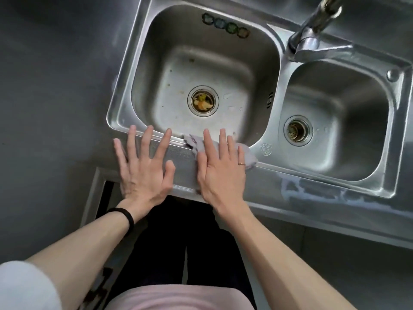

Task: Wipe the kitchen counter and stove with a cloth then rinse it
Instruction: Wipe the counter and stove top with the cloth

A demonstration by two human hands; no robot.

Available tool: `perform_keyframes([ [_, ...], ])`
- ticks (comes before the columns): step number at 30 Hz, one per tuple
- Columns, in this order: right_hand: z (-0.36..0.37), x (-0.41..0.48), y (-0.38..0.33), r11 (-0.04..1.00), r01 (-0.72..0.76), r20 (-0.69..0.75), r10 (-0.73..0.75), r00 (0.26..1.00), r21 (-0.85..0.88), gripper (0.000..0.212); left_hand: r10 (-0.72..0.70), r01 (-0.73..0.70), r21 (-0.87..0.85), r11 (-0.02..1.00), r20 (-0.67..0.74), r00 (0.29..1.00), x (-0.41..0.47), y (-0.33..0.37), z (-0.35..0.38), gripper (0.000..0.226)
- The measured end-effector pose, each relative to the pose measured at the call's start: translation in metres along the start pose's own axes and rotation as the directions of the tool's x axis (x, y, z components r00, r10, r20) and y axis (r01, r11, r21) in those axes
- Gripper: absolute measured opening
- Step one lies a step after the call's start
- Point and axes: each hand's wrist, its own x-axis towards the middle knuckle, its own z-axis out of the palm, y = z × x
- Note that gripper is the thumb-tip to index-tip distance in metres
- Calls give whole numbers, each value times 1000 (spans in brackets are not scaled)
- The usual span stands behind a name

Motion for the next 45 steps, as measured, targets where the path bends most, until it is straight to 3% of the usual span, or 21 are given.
perform_keyframes([
  [7,21,-108,63,992,105,-1,-105,994,-72,61,-6,7,28,1000,-33,999,1,-2,5,73],
  [15,0,-108,124,977,178,54,-172,984,-120,61,9,-4,49,999,-103,995,0,-4,13,73],
  [17,-1,-99,121,986,150,45,-147,988,-78,60,12,-7,52,999,-110,994,0,-5,14,73],
  [22,-16,-39,105,996,-91,-33,91,995,-5,58,5,-1,39,999,-99,995,1,-3,12,73],
  [26,-24,-6,98,982,-188,-10,188,982,14,59,3,-1,32,999,-76,997,0,-3,11,72],
  [30,-22,-13,85,974,-213,-10,214,977,72,60,-3,4,12,1000,-44,999,0,-3,7,71],
  [39,12,-71,35,984,-117,-81,129,988,135,68,-20,27,-78,997,84,996,-1,4,-9,71],
  [45,25,-138,84,982,-167,-25,170,985,89,66,268,-235,-202,951,156,951,-1,58,-18,72],
])
